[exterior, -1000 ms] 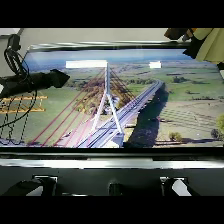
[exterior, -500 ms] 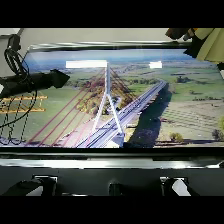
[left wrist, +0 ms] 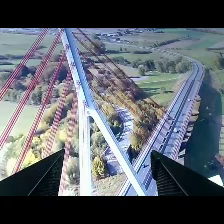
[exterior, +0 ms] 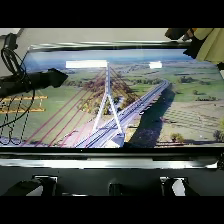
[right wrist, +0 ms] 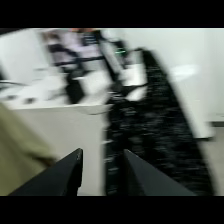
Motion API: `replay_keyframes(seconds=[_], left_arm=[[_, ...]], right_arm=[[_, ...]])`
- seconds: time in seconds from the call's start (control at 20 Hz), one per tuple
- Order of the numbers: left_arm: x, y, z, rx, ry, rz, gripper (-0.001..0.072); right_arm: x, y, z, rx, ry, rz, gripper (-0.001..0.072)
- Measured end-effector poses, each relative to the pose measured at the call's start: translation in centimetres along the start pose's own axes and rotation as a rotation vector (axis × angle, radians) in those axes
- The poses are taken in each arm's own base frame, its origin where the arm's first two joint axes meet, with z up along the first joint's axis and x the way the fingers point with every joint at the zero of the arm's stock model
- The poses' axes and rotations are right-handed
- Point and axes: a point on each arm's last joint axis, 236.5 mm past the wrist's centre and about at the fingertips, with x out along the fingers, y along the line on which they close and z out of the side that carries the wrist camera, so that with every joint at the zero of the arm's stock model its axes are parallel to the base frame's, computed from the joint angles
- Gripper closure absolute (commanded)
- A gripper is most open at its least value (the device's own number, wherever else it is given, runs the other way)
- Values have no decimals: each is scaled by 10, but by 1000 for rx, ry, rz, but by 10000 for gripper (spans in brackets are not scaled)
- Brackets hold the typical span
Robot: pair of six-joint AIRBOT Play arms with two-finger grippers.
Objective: Fold the clothes and pants, and hang the long-sleeved shirts on hangers.
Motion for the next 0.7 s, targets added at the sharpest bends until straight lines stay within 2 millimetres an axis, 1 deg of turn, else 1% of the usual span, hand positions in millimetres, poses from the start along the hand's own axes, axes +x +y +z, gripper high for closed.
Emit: replay_keyframes(seconds=[0.05,0.15,0.2,0.25,0.35,0.4,0.45,0.5,0.55,0.6,0.7], left_arm=[[-2,0,1,0,-6,1,97],[-9,2,6,-1,-22,7,97],[-12,4,8,-2,-32,12,96],[-15,6,11,-4,-41,18,97],[-21,13,16,-12,-58,33,98],[-24,17,17,-16,-64,42,109],[-26,22,17,-22,-62,51,119],[-28,27,16,-28,-55,61,261],[-30,33,12,-32,-36,75,561],[-32,40,6,-34,-11,93,688],[-38,58,-12,-31,71,141,688]], right_arm=[[-4,24,-3,34,21,104,402],[-17,84,-18,104,99,359,503],[-25,118,-31,130,158,501,507],[-33,147,-47,144,226,623,507],[-51,203,-95,135,400,838,513],[-66,230,-125,102,496,934,563],[-82,254,-156,55,590,1017,650],[-105,278,-193,-18,691,1099,687],[-130,297,-232,-118,784,1170,689],[-155,311,-266,-219,857,1227,690],[-205,326,-332,-433,986,1312,690]])
